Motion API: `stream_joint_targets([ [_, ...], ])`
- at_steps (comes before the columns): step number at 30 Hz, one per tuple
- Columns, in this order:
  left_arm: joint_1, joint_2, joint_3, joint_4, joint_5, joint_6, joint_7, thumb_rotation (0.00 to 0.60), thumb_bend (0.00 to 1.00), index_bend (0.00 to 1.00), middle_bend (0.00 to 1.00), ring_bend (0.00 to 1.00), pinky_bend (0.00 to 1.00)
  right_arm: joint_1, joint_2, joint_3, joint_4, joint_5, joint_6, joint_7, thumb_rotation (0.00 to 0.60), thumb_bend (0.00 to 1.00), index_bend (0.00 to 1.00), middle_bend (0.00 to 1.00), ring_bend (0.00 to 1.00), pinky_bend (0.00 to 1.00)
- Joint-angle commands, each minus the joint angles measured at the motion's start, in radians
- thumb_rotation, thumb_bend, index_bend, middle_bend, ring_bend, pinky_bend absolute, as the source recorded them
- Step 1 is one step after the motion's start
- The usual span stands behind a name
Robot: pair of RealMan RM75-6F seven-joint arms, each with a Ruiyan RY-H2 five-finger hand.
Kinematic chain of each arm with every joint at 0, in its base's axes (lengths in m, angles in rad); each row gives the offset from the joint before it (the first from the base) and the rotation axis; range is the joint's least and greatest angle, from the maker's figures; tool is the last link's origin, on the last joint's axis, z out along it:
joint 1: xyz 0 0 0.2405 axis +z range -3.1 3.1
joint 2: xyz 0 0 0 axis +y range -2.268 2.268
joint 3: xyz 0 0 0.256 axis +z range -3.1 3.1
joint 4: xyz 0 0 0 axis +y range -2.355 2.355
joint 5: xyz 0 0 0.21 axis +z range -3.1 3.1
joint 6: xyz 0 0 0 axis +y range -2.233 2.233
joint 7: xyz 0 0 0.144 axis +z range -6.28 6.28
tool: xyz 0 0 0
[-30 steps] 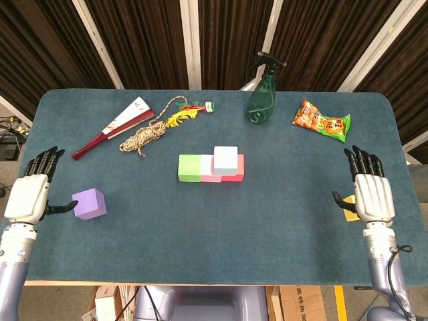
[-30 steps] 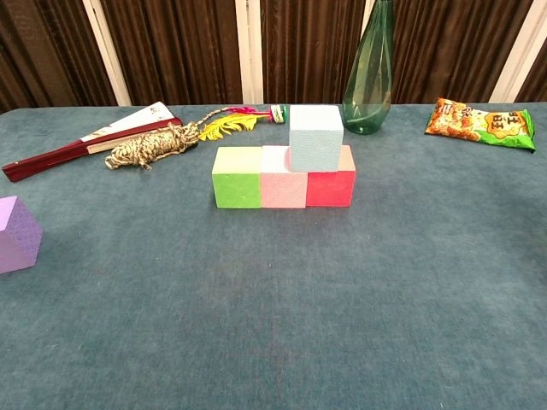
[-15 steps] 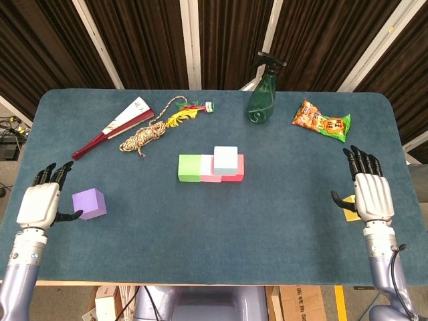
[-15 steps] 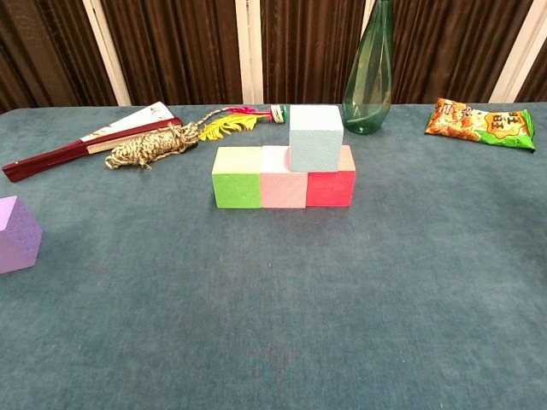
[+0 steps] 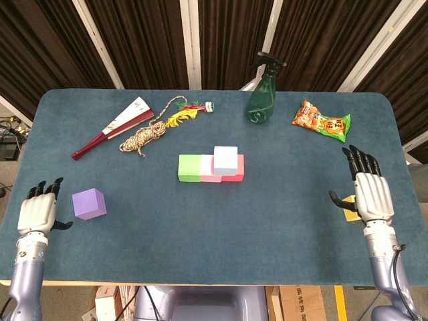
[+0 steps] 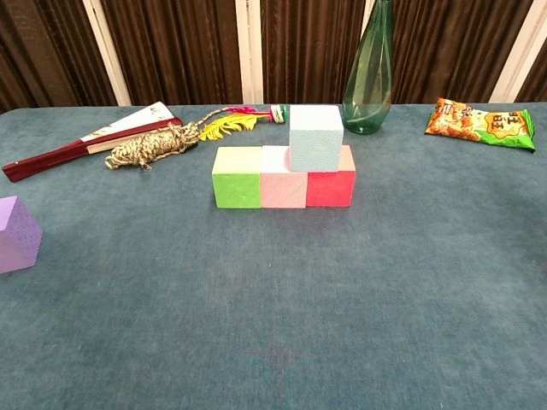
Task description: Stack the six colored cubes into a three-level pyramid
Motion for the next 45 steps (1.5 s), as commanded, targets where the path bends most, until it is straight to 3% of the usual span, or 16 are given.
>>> stream_joint_targets([
  [1,-0.012,-0.014,-0.008,0.031,-0.031,-0.027,0.004,0.600,0.10,0.00,0.18,0.03,0.09,-0.004,0.002,0.004,-0.004,-0.003,-0.005,0.005,0.600,0.30,0.00,0.00,0.00,0.04],
  [16,-0.091,-0.075,-0.023,0.119,-0.088,-0.132,0.030,0.600,0.14,0.00,0.19,0.03,0.09,-0.024,0.010,0.032,-0.018,-0.010,-0.027,0.020,0.600,0.30,0.00,0.00,0.00,0.04],
  [25,-0.107,-0.113,-0.010,0.155,-0.101,-0.141,0.034,0.600,0.37,0.01,0.32,0.08,0.12,-0.031,0.006,0.042,-0.018,-0.010,-0.040,0.021,0.600,0.30,0.00,0.00,0.00,0.04],
  [31,-0.104,-0.102,-0.019,0.133,-0.065,-0.124,0.002,0.600,0.40,0.03,0.33,0.09,0.12,-0.035,0.005,0.047,-0.020,-0.015,-0.048,0.025,0.600,0.30,0.00,0.00,0.00,0.04],
  [40,-0.160,0.001,-0.086,-0.037,0.021,-0.115,0.014,0.600,0.40,0.06,0.33,0.09,0.12,-0.038,0.002,0.054,-0.012,-0.016,-0.058,0.021,0.600,0.30,0.00,0.00,0.00,0.04],
  [45,-0.263,0.048,-0.170,-0.109,-0.026,-0.170,0.070,0.600,0.40,0.06,0.33,0.09,0.12,-0.039,0.000,0.061,-0.008,-0.015,-0.063,0.025,0.600,0.30,0.00,0.00,0.00,0.04],
])
